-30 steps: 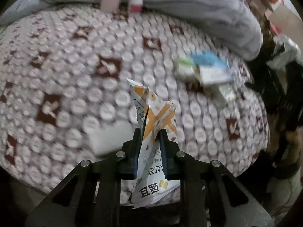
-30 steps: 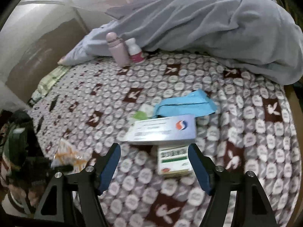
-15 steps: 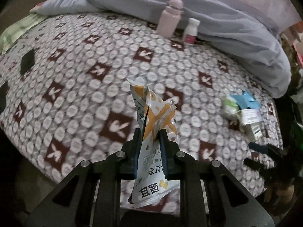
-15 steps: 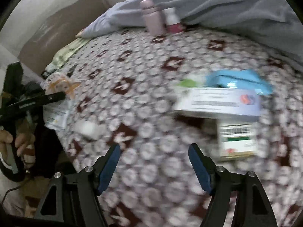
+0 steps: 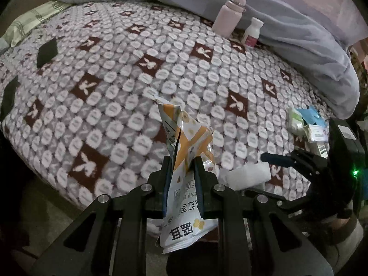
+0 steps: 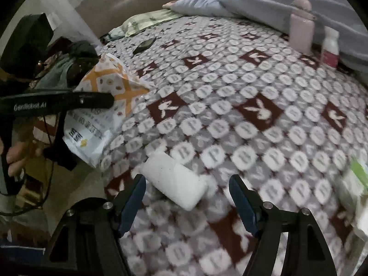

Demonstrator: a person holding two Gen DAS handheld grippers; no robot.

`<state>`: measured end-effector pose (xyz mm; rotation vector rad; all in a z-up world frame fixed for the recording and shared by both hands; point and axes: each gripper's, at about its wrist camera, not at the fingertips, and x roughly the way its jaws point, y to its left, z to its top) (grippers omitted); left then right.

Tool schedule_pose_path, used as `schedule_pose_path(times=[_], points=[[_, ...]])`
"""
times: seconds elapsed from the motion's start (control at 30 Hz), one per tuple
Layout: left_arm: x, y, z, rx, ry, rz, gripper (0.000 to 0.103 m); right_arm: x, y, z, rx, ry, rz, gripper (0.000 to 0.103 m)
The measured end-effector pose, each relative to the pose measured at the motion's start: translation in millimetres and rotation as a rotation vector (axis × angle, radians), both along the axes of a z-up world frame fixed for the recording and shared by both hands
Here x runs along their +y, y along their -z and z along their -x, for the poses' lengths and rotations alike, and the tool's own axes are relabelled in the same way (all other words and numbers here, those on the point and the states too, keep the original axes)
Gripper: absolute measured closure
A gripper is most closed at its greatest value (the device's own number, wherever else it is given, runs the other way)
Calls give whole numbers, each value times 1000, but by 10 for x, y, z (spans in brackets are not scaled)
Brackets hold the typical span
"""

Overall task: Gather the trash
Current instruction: 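Grasp the orange-white snack bag with the left tool while the right tool grasps the white sponge, then carry the bag and sponge over the bucket and open both tools to drop them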

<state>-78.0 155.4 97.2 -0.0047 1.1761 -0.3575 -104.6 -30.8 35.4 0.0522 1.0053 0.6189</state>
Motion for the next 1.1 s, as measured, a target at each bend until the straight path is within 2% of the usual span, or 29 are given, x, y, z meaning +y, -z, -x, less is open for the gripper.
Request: schedule_pose_path(times=[0.03, 0.07, 0.1, 0.13, 0.17, 0.2, 0.4, 0.67, 0.87, 1.1], points=[[-25, 15, 0, 3, 4, 2, 87, 8, 9, 4, 3, 1, -12, 33], [-57, 34, 1, 8, 9, 6, 87, 26, 20, 28, 8, -5, -32, 49], [-83, 48, -1, 11, 12, 9, 87, 43, 22, 59, 8, -9, -35, 59], [-114, 61, 2, 15, 16, 13, 87, 57, 14, 105, -8, -4, -21, 60], [-160, 73, 5, 20, 22, 16, 87, 60, -6, 157, -26, 3, -9, 67], [-204, 79, 15, 21, 28, 18, 87, 40, -33, 201, -32, 11, -15, 69], [-528, -16, 145, 6, 82, 44, 87, -373, -340, 551, -96, 133, -24, 71], [-1296, -146, 478, -5, 222, 86, 87, -1315, -513, 1219, -84, 410, -24, 71], [-1919, -181, 799, -20, 333, 63, 87, -1906, -622, 1661, -95, 565, -36, 71], [-2479, -260, 1146, -65, 427, 31, 87, -2351, -690, 2101, -122, 688, -4, 71]])
